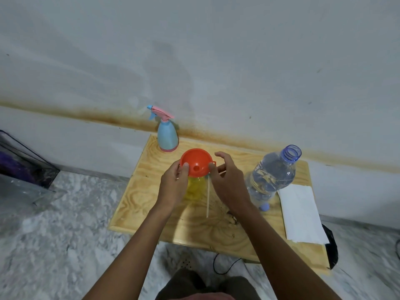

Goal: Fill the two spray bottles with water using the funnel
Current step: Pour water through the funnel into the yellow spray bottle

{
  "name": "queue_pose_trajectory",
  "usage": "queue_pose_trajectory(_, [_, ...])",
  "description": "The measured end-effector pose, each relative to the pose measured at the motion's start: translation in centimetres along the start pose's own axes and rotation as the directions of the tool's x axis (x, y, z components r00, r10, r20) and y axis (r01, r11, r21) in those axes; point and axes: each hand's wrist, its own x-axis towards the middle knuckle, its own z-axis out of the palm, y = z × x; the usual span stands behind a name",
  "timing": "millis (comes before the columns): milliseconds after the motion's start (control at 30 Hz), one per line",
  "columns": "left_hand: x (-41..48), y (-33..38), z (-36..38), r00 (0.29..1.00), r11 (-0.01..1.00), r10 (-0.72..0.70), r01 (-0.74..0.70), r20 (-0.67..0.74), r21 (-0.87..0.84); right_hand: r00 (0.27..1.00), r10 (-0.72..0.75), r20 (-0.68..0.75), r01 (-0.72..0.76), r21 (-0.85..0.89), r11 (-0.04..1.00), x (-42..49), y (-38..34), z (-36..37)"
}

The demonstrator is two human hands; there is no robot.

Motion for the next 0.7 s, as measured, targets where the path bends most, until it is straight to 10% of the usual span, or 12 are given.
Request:
queue_pose_trajectory(167, [-0.5, 0.2, 0.4, 0.99, 0.997, 0.046, -0.038, -0.136, 0.063, 0.967, -0.204, -0.15, 0.191, -0.1, 0.977, -2.3, -0.2, -2.9])
queue_pose_trajectory(300, [-0.3, 0.8, 0.4, 0.976, 0.995, 0.043, -0.022, -0.214, 0.1, 0.696, -0.556, -0.455, 0.493, -0.261, 0.83, -4.7, 1.0, -5.9])
queue_pose_trajectory(400, [-0.1, 1.3, 0.4, 0.97, 0.991, 0.041, -0.009, -0.24, 0.134, 0.583, -0.558, -0.591, 0.479, -0.304, 0.823, -5.2, 3.4, -7.8])
queue_pose_trajectory(533, [-0.1, 1.3, 0.5, 0.965, 0.989, 0.075, -0.04, -0.251, 0.143, 0.704, -0.367, -0.608, 0.29, -0.225, 0.93, -4.4, 7.5, -9.0])
queue_pose_trajectory(700, [-0.5, 1.6, 0.7, 0.956, 0.985, 0.103, -0.06, -0.273, 0.164, 0.962, -0.081, -0.261, 0.125, 0.154, 0.98, -2.4, 8.8, -9.8])
